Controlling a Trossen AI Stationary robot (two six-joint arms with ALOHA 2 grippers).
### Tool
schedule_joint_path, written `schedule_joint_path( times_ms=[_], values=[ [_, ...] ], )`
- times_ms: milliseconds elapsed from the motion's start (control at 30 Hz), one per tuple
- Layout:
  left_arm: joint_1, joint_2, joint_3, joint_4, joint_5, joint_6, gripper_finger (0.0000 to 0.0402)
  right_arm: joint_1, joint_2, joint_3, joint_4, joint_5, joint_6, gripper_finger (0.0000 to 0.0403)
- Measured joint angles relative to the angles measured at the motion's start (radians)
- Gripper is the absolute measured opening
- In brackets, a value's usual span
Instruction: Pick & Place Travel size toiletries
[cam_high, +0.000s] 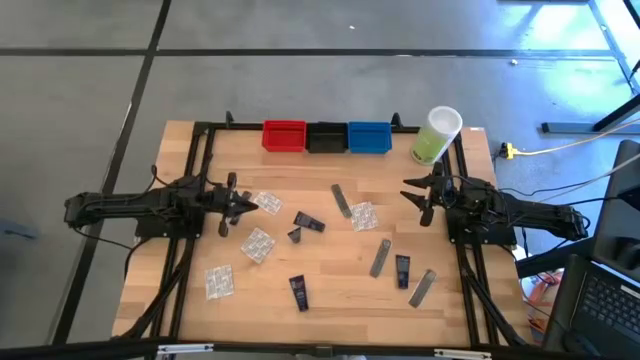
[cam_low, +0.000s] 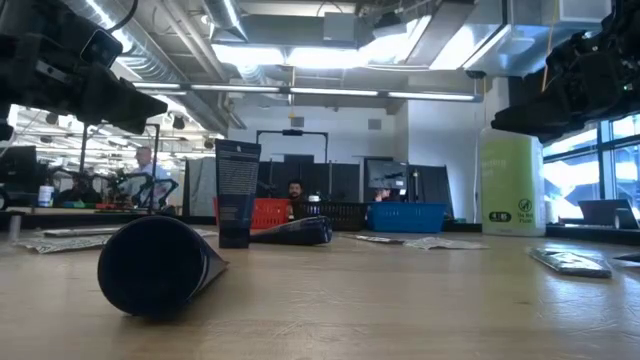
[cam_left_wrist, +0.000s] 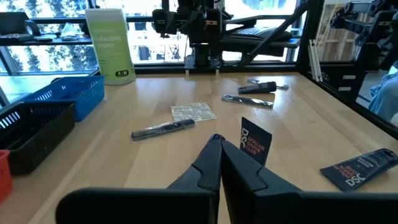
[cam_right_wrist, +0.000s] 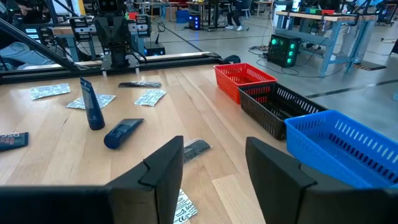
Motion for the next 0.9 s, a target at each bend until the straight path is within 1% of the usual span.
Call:
schedule_joint_path(
  times_ms=[100, 133, 200, 233, 367, 433, 533, 600, 700, 767, 900],
  values=[
    [0.000, 0.000, 0.000, 0.000, 0.000, 0.000, 0.0006, 0.000, 0.000, 0.000, 0.005, 0.003, 0.000, 0.0171],
    [0.000, 0.000, 0.000, 0.000, 0.000, 0.000, 0.0006, -0.001, 0.000, 0.000, 0.020, 0.024, -0.001, 0.0169],
    [0.000, 0.000, 0.000, 0.000, 0.000, 0.000, 0.0006, -0.005, 0.000, 0.000, 0.086, 0.093, -0.002, 0.0165],
    [0.000, 0.000, 0.000, 0.000, 0.000, 0.000, 0.0006, -0.006, 0.000, 0.000, 0.125, 0.105, -0.002, 0.0163],
    [0.000, 0.000, 0.000, 0.000, 0.000, 0.000, 0.0006, -0.005, 0.000, 0.000, 0.245, 0.102, -0.001, 0.0157],
    [0.000, 0.000, 0.000, 0.000, 0.000, 0.000, 0.0006, -0.005, 0.000, 0.000, 0.312, 0.074, 0.004, 0.0155],
    [0.000, 0.000, 0.000, 0.000, 0.000, 0.000, 0.0006, -0.005, 0.004, 0.000, 0.437, -0.008, 0.072, 0.0151],
    [0.000, 0.000, 0.000, 0.000, 0.000, 0.000, 0.0006, -0.005, 0.016, 0.001, 0.527, -0.042, 0.095, 0.0149],
    [0.000, 0.000, 0.000, 0.000, 0.000, 0.000, 0.0006, -0.005, 0.044, 0.027, 0.544, -0.098, 0.132, 0.0145],
    [0.000, 0.000, 0.000, 0.000, 0.000, 0.000, 0.0006, -0.004, 0.076, 0.049, 0.545, -0.108, 0.151, 0.0141],
    [0.000, 0.000, 0.000, 0.000, 0.000, 0.000, 0.0006, -0.003, 0.183, 0.115, 0.541, -0.139, 0.158, 0.0129]
  ],
)
